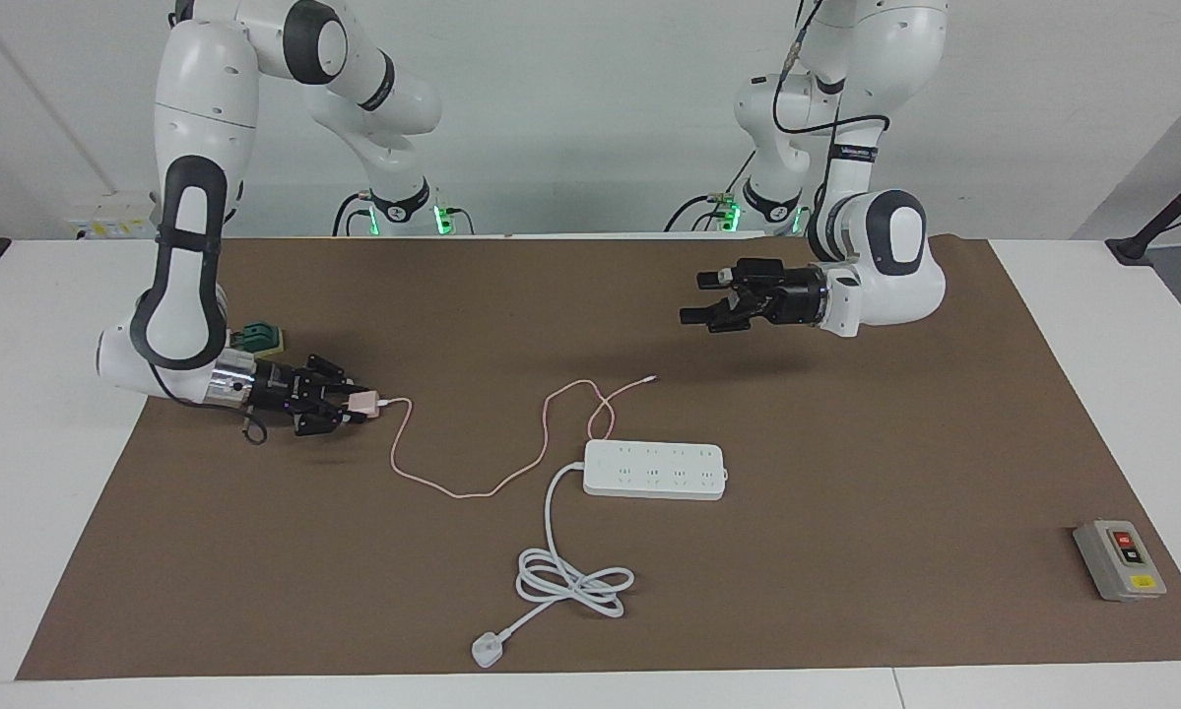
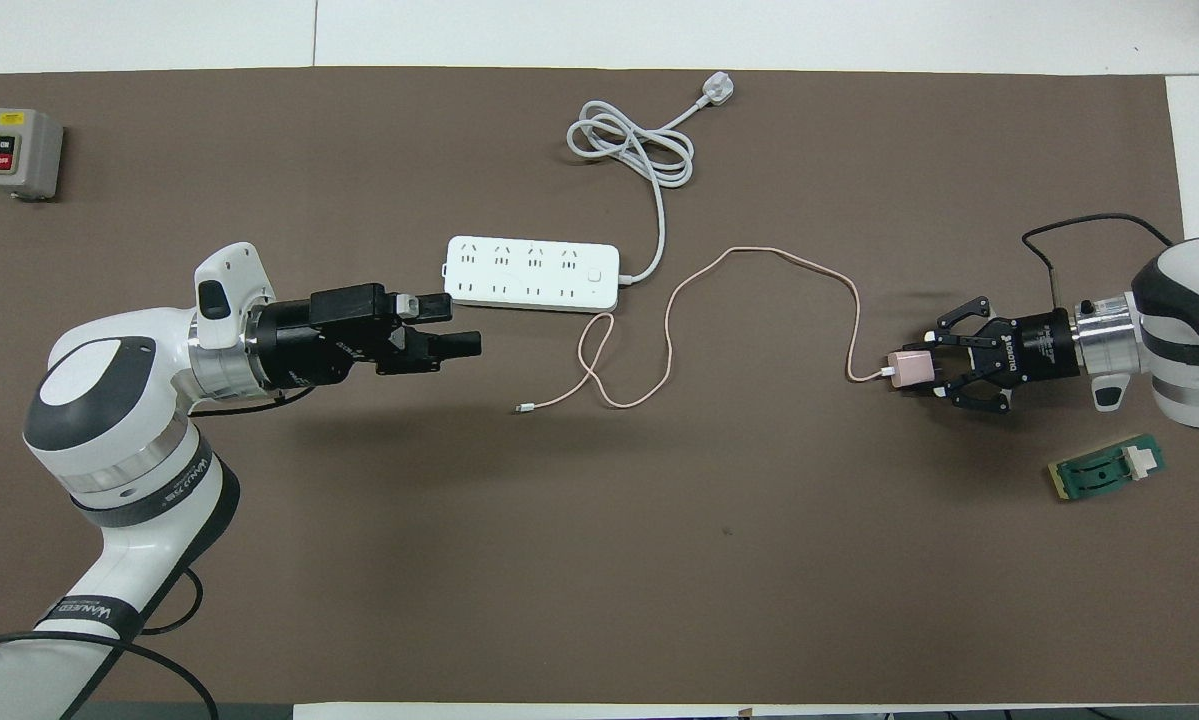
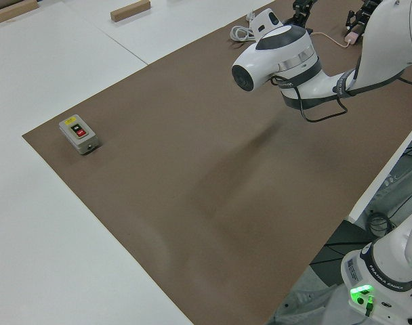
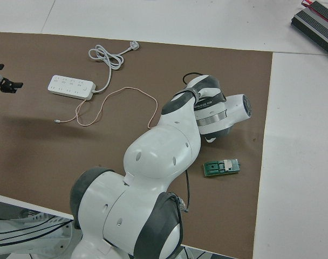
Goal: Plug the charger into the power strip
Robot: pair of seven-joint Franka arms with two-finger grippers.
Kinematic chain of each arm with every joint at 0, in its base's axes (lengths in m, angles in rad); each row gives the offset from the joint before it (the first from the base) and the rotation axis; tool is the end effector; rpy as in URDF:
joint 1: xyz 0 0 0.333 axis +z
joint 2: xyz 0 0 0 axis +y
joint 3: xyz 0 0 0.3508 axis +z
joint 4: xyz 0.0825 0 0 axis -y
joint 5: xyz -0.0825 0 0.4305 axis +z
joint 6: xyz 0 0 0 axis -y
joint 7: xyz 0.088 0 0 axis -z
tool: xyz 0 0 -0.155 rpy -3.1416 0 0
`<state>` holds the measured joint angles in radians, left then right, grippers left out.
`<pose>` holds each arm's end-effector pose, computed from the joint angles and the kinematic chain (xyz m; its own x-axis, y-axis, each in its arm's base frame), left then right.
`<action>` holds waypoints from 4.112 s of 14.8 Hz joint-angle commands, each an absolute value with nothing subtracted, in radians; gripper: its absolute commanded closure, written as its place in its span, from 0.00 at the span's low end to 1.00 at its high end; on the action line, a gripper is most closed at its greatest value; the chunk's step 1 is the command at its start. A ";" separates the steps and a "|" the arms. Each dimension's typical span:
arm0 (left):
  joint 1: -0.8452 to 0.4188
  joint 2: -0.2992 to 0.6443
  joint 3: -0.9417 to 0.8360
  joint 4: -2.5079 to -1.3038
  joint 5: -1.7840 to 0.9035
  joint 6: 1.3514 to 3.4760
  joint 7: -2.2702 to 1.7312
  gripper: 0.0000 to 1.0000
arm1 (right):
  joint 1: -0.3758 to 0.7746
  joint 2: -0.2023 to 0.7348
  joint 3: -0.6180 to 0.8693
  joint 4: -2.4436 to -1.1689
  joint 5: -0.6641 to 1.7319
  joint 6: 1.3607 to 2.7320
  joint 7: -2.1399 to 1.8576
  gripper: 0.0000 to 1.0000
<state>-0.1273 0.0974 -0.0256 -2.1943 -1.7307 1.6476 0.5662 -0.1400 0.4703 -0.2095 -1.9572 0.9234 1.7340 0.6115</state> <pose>0.5555 -0.2330 0.4042 0.9862 -0.0012 -0.1657 0.1653 0.0719 0.9836 0.5884 -0.0965 0.1930 0.0672 -0.5836 -0.8093 -0.9942 -0.1079 -0.0048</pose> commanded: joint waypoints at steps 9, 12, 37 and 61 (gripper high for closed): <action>-0.147 0.109 -0.005 -2.214 -1.746 1.741 0.768 0.00 | -0.137 0.446 -0.195 -1.916 1.031 1.664 0.635 1.00; -0.147 0.112 -0.005 -2.214 -1.746 1.741 0.773 0.00 | -0.123 0.422 -0.154 -1.894 1.058 1.664 0.704 1.00; -0.155 0.107 -0.005 -2.244 -1.738 1.778 0.815 0.00 | 0.523 0.267 -0.143 -1.864 1.526 2.206 1.111 1.00; -0.155 0.101 -0.005 -2.261 -1.738 1.787 0.827 0.00 | 0.670 0.235 -0.141 -1.953 1.414 2.312 1.114 1.00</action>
<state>-0.1384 0.1210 -0.0204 -2.2375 -1.7306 1.7716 0.8068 0.6773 0.2733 -0.1408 -1.9118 1.4456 2.3245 1.1059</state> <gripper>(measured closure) 0.000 0.529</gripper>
